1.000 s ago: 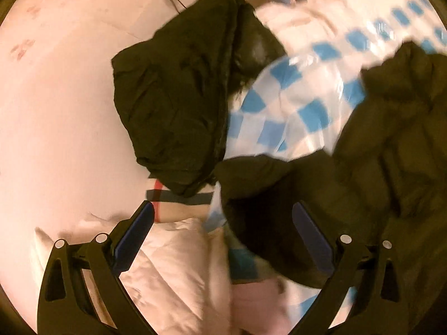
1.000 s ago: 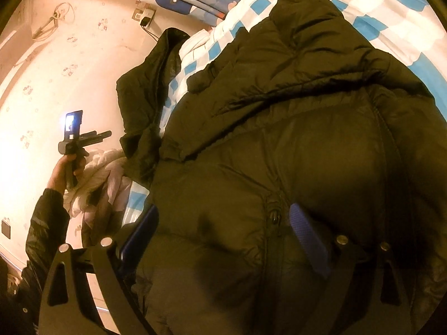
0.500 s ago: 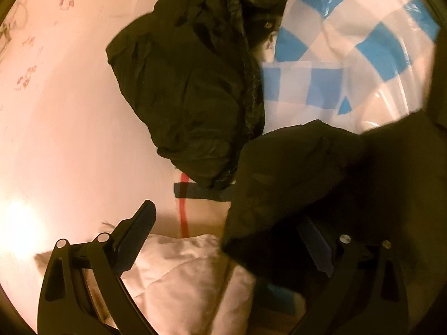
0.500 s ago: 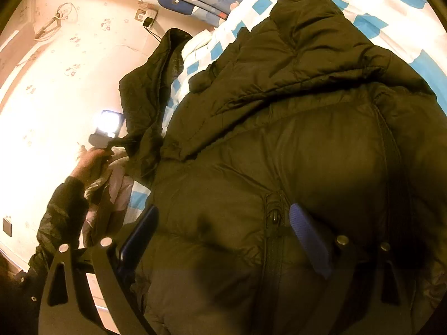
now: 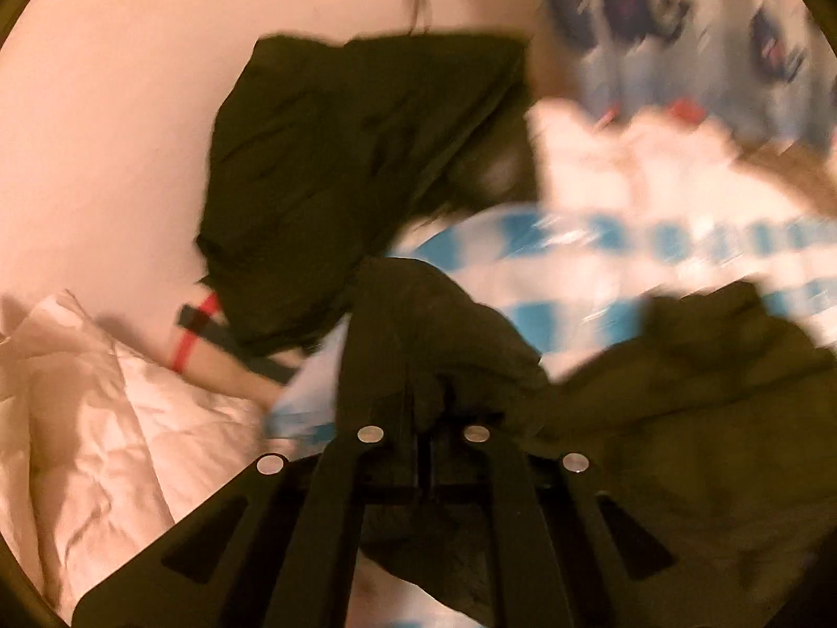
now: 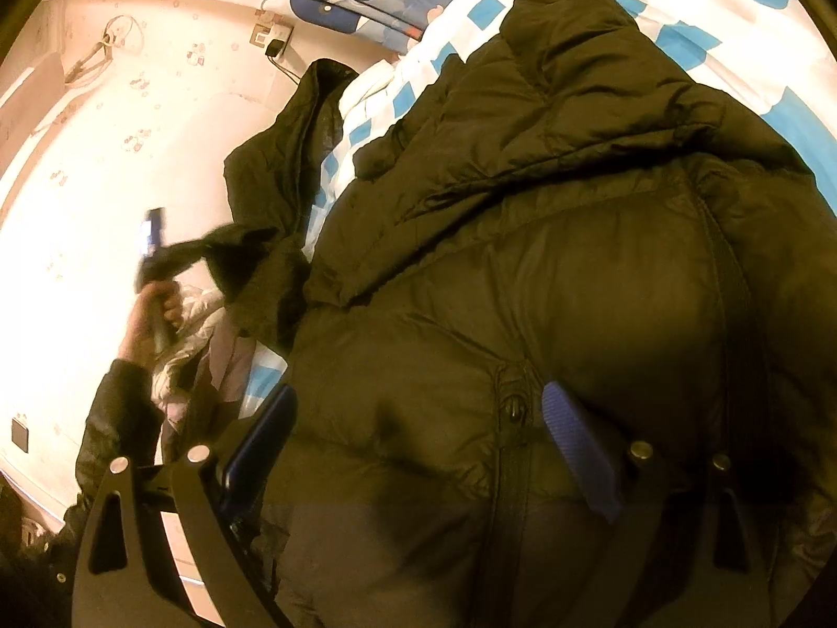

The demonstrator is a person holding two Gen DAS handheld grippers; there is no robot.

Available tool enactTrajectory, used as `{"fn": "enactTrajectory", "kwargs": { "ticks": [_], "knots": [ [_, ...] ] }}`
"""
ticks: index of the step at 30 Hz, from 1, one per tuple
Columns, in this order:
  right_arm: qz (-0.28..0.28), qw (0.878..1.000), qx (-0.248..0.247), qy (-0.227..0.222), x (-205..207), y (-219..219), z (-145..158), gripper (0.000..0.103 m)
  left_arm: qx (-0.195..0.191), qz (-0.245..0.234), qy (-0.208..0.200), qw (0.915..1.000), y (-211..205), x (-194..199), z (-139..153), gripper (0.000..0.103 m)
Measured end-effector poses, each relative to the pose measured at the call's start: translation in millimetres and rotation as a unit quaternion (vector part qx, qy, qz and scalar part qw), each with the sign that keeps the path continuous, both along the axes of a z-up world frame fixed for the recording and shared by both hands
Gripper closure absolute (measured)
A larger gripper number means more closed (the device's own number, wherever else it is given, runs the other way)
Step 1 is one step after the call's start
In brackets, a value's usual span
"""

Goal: Fold large clothes

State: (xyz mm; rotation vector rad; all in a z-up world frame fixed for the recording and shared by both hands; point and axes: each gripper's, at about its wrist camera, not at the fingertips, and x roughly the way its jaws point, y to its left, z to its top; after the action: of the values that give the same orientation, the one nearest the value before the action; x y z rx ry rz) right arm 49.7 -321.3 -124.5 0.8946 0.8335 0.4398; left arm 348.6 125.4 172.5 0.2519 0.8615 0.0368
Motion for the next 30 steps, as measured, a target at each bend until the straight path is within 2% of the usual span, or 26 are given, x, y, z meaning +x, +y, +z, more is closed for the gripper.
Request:
{"fn": "enactTrajectory", "kwargs": {
  "ticks": [4,6,7,9,13,15,17,19,20,22,24,26,27,29,30],
  "knots": [
    [-0.006,1.0,0.017,0.003,0,-4,-1,0.012,-0.098,-0.055,-0.022,0.9934,-36,-34,37,0.102],
    [-0.011,0.999,0.033,0.005,0,-8,-2,0.012,-0.158,-0.091,-0.024,0.983,-64,-52,49,0.102],
    [-0.015,0.999,0.045,0.006,0,-11,-3,0.012,-0.173,-0.102,-0.025,0.9794,-72,-57,50,0.102],
    [-0.023,0.997,0.071,0.008,0,-18,-5,0.012,-0.218,-0.134,-0.017,0.9666,-102,-71,50,0.102],
    [-0.039,0.991,0.126,0.012,0,-31,-10,0.012,-0.292,-0.195,0.011,0.9361,-164,-93,17,0.102],
    [-0.048,0.985,0.163,0.013,0,-39,-14,0.012,-0.322,-0.216,0.036,0.9211,-198,-100,-21,0.102],
    [-0.054,0.981,0.187,0.015,0,-44,-16,0.012,-0.342,-0.221,0.072,0.9104,-226,-104,-63,0.102],
    [-0.062,0.974,0.217,0.017,0,-50,-19,0.012,-0.345,-0.221,0.115,0.9053,-250,-107,-111,0.102],
    [-0.063,0.972,0.226,0.019,1,-53,-21,0.012,-0.324,-0.224,0.145,0.9075,-267,-109,-142,0.102],
    [-0.065,0.969,0.237,0.019,2,-56,-22,0.012,-0.274,-0.212,0.189,0.9188,-291,-115,-189,0.102],
    [-0.065,0.968,0.24,0.019,2,-59,-21,0.011,-0.249,-0.205,0.23,0.9181,-300,-118,-217,0.101],
    [-0.064,0.968,0.241,0.015,3,-59,-19,0.009,-0.238,-0.201,0.235,0.9208,-298,-121,-220,0.096],
    [-0.063,0.969,0.24,0.013,4,-59,-17,0.008,-0.229,-0.202,0.24,0.9216,-297,-124,-216,0.091],
    [-0.06,0.97,0.237,0.008,7,-57,-12,0.007,-0.199,-0.212,0.241,0.926,-293,-138,-204,0.069],
    [-0.058,0.969,0.239,0.005,9,-57,-10,0.007,-0.179,-0.217,0.234,0.9306,-289,-146,-196,0.05]
  ]
}}
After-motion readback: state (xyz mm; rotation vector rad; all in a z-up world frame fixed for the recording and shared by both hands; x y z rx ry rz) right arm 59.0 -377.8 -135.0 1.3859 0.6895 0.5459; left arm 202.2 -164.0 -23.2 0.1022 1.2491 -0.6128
